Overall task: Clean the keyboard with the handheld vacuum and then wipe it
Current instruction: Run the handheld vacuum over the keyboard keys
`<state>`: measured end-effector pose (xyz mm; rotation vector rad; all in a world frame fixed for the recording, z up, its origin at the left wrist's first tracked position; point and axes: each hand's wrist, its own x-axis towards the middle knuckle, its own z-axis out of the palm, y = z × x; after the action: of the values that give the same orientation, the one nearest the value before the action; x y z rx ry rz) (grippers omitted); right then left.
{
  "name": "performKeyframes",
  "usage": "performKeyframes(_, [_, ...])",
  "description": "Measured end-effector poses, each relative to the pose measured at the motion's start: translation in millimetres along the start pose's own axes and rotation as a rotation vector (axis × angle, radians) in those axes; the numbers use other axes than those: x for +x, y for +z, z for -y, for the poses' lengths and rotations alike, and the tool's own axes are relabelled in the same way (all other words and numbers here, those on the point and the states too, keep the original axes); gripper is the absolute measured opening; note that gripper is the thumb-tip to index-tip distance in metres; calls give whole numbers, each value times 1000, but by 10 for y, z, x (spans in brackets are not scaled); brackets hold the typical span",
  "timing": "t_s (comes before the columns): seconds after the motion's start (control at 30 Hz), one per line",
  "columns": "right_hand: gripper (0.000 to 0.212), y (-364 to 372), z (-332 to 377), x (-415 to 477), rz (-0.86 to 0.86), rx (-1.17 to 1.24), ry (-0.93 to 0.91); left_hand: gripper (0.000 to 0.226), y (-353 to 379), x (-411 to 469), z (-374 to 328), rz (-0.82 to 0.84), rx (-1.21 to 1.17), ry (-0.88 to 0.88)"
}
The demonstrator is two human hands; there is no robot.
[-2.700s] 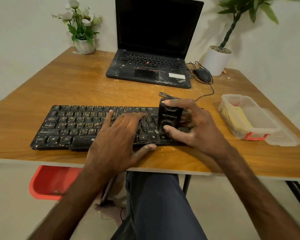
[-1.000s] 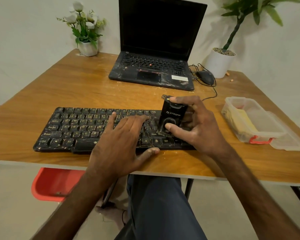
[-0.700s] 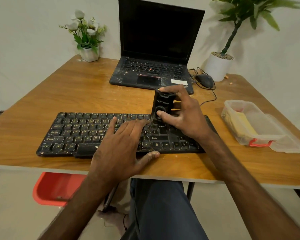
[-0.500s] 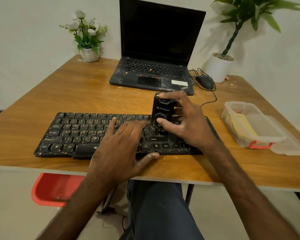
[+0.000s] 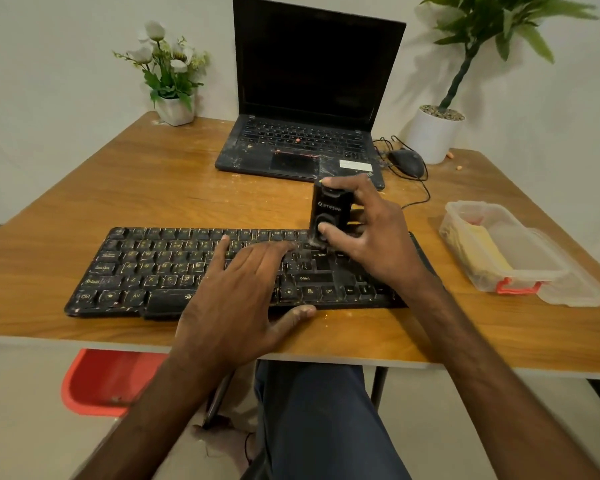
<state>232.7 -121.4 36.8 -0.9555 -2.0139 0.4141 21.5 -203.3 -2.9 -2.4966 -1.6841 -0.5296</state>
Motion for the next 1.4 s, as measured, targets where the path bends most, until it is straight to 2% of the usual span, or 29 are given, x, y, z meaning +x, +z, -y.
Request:
performKeyframes(0.1, [57,-27,-44,85,-43,-30,23,84,-3,4,-1,-9,-7,-2])
performKeyframes(0.3, [58,15,94,-56,71,93,-28,84,9,-2,-1,-14,0,-2])
performKeyframes(0.5, [57,31,-10,129,-22,-45,9,82,-9,-1,1,-5,-22,0])
performKeyframes(0.7, [56,-55,194,-159,121,151,-6,83,10,-11,9,-17,-41,-1])
performKeyframes(0.77, [56,-91,251,-257,140,124,-31,82,13,-8,9,-23,-45,5])
performKeyframes(0.87, [58,-99,276,-329,73,4,-59,82,6,-1,8,-14,-50,6])
performKeyframes(0.93, [58,-63,332,-407,28,41,-42,83,-1,-7,7,-12,-54,3])
performKeyframes(1.1, [59,14,485,-664,59,56,-167,81,-1,-18,7,-43,-54,18])
performKeyframes(1.27, [58,-106,394,-662,-80,6,-37,83,-10,-13,-3,-10,-33,-6])
performKeyframes(1.4, [57,-11,493,-765,7,48,-136,80,2,-20,4,-28,-49,10])
